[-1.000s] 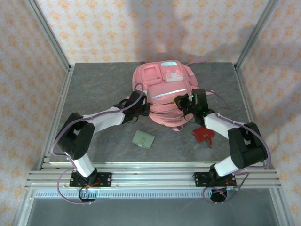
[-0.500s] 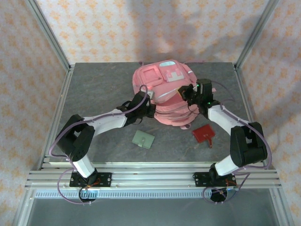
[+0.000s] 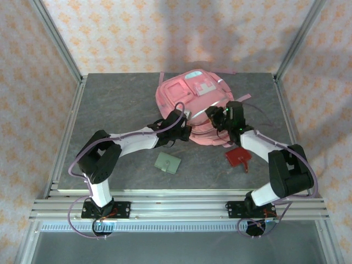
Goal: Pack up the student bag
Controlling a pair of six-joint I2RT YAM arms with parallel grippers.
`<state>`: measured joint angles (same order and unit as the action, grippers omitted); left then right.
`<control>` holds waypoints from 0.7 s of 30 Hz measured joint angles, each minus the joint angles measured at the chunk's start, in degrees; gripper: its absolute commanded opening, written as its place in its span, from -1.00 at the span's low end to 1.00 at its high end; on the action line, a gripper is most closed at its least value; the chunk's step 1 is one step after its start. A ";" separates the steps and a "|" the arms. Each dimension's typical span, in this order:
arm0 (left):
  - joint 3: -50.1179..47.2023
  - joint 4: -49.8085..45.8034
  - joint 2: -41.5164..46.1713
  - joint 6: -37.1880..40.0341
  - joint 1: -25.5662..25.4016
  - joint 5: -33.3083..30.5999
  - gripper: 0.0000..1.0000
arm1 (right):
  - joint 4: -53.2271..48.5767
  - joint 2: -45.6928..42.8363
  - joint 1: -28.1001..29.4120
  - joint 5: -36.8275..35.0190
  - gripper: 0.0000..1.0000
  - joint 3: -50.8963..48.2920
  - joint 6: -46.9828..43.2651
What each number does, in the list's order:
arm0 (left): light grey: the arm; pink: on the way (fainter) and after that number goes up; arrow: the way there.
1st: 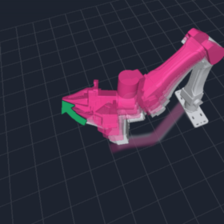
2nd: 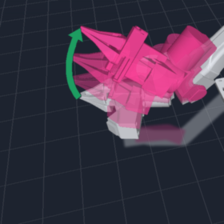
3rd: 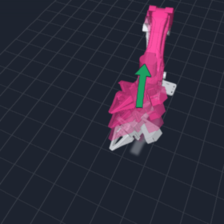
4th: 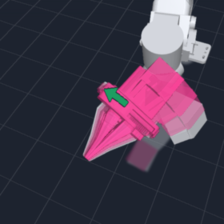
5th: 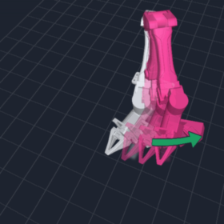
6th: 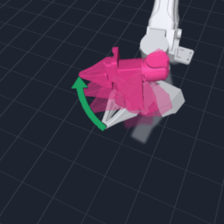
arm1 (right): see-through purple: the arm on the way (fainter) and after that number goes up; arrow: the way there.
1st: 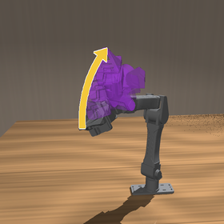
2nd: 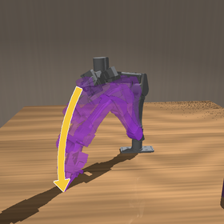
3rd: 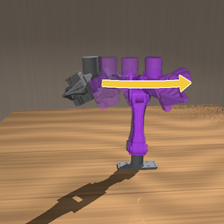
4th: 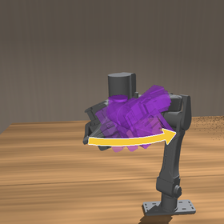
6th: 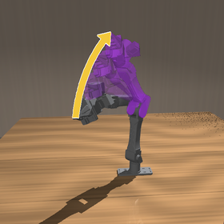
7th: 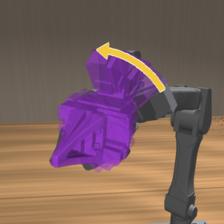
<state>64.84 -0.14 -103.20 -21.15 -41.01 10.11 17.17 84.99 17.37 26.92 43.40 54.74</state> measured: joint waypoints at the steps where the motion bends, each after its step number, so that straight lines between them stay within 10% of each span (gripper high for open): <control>1: 0.00 -0.09 -0.09 0.02 0.00 0.00 -1.00 | 0.17 0.00 0.48 -0.44 -0.93 -0.87 0.04; 11: 0.70 -1.51 -0.13 0.04 1.40 -1.77 -0.98 | 0.26 0.00 0.48 -2.08 -1.00 -1.60 -0.76; 18: 0.09 -3.56 1.14 -0.17 8.85 -6.64 -0.05 | 0.17 0.00 0.44 -1.84 -0.98 -1.09 -0.83; 21: -1.18 -4.44 3.26 0.24 10.21 -8.94 0.17 | 0.07 0.00 0.44 -1.38 -0.66 -0.17 -1.20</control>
<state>63.66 -4.58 -99.94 -20.91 -30.81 1.17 17.23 84.99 17.80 25.54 43.22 53.54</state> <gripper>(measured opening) 0.528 0.069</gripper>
